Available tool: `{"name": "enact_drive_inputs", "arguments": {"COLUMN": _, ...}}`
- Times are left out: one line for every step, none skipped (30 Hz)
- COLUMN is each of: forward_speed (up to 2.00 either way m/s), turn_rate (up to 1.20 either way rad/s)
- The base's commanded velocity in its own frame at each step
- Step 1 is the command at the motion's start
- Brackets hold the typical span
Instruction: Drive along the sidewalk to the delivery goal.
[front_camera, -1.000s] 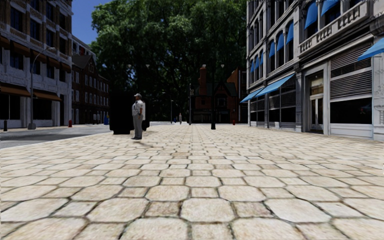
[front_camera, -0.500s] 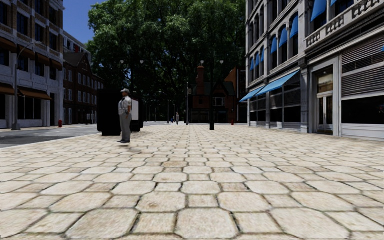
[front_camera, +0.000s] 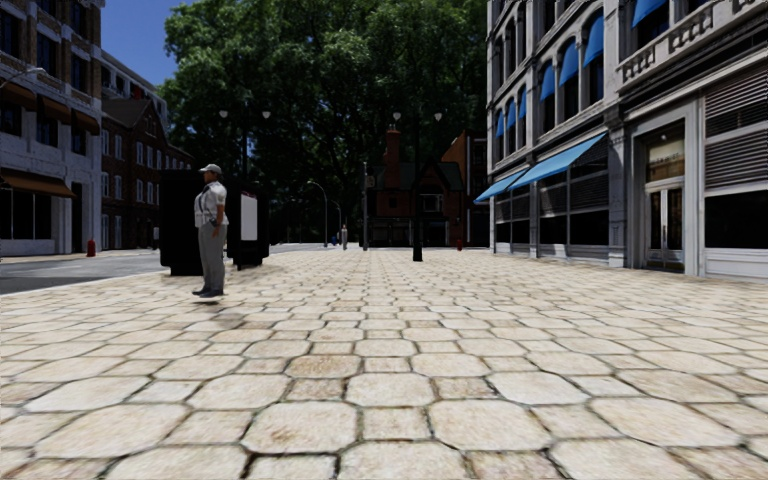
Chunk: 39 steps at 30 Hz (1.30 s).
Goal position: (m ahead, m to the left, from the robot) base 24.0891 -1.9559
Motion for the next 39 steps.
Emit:
{"name": "enact_drive_inputs", "arguments": {"forward_speed": 2.0, "turn_rate": -0.3}}
{"name": "enact_drive_inputs", "arguments": {"forward_speed": 2.0, "turn_rate": -0.34}}
{"name": "enact_drive_inputs", "arguments": {"forward_speed": 2.0, "turn_rate": -0.34}}
{"name": "enact_drive_inputs", "arguments": {"forward_speed": 2.0, "turn_rate": -0.36}}
{"name": "enact_drive_inputs", "arguments": {"forward_speed": 2.0, "turn_rate": -0.37}}
{"name": "enact_drive_inputs", "arguments": {"forward_speed": 2.0, "turn_rate": -0.38}}
{"name": "enact_drive_inputs", "arguments": {"forward_speed": 2.0, "turn_rate": -0.38}}
{"name": "enact_drive_inputs", "arguments": {"forward_speed": 2.0, "turn_rate": -0.38}}
{"name": "enact_drive_inputs", "arguments": {"forward_speed": 2.0, "turn_rate": -0.38}}
{"name": "enact_drive_inputs", "arguments": {"forward_speed": 2.0, "turn_rate": -0.38}}
{"name": "enact_drive_inputs", "arguments": {"forward_speed": 2.0, "turn_rate": -0.32}}
{"name": "enact_drive_inputs", "arguments": {"forward_speed": 2.0, "turn_rate": -0.14}}
{"name": "enact_drive_inputs", "arguments": {"forward_speed": 2.0, "turn_rate": -0.06}}
{"name": "enact_drive_inputs", "arguments": {"forward_speed": 2.0, "turn_rate": -0.06}}
{"name": "enact_drive_inputs", "arguments": {"forward_speed": 2.0, "turn_rate": 0.0}}
{"name": "enact_drive_inputs", "arguments": {"forward_speed": 2.0, "turn_rate": 0.0}}
{"name": "enact_drive_inputs", "arguments": {"forward_speed": 2.0, "turn_rate": 0.0}}
{"name": "enact_drive_inputs", "arguments": {"forward_speed": 2.0, "turn_rate": 0.0}}
{"name": "enact_drive_inputs", "arguments": {"forward_speed": 2.0, "turn_rate": 0.0}}
{"name": "enact_drive_inputs", "arguments": {"forward_speed": 2.0, "turn_rate": 0.0}}
{"name": "enact_drive_inputs", "arguments": {"forward_speed": 2.0, "turn_rate": 0.0}}
{"name": "enact_drive_inputs", "arguments": {"forward_speed": 2.0, "turn_rate": 0.0}}
{"name": "enact_drive_inputs", "arguments": {"forward_speed": 2.0, "turn_rate": 0.0}}
{"name": "enact_drive_inputs", "arguments": {"forward_speed": 2.0, "turn_rate": 0.0}}
{"name": "enact_drive_inputs", "arguments": {"forward_speed": 2.0, "turn_rate": 0.0}}
{"name": "enact_drive_inputs", "arguments": {"forward_speed": 2.0, "turn_rate": 0.0}}
{"name": "enact_drive_inputs", "arguments": {"forward_speed": 2.0, "turn_rate": 0.0}}
{"name": "enact_drive_inputs", "arguments": {"forward_speed": 2.0, "turn_rate": 0.0}}
{"name": "enact_drive_inputs", "arguments": {"forward_speed": 2.0, "turn_rate": 0.0}}
{"name": "enact_drive_inputs", "arguments": {"forward_speed": 2.0, "turn_rate": 0.0}}
{"name": "enact_drive_inputs", "arguments": {"forward_speed": 2.0, "turn_rate": 0.0}}
{"name": "enact_drive_inputs", "arguments": {"forward_speed": 2.0, "turn_rate": 0.0}}
{"name": "enact_drive_inputs", "arguments": {"forward_speed": 2.0, "turn_rate": 0.0}}
{"name": "enact_drive_inputs", "arguments": {"forward_speed": 2.0, "turn_rate": 0.0}}
{"name": "enact_drive_inputs", "arguments": {"forward_speed": 2.0, "turn_rate": 0.0}}
{"name": "enact_drive_inputs", "arguments": {"forward_speed": 2.0, "turn_rate": 0.0}}
{"name": "enact_drive_inputs", "arguments": {"forward_speed": 2.0, "turn_rate": 0.0}}
{"name": "enact_drive_inputs", "arguments": {"forward_speed": 2.0, "turn_rate": 0.0}}
{"name": "enact_drive_inputs", "arguments": {"forward_speed": 2.0, "turn_rate": 0.0}}
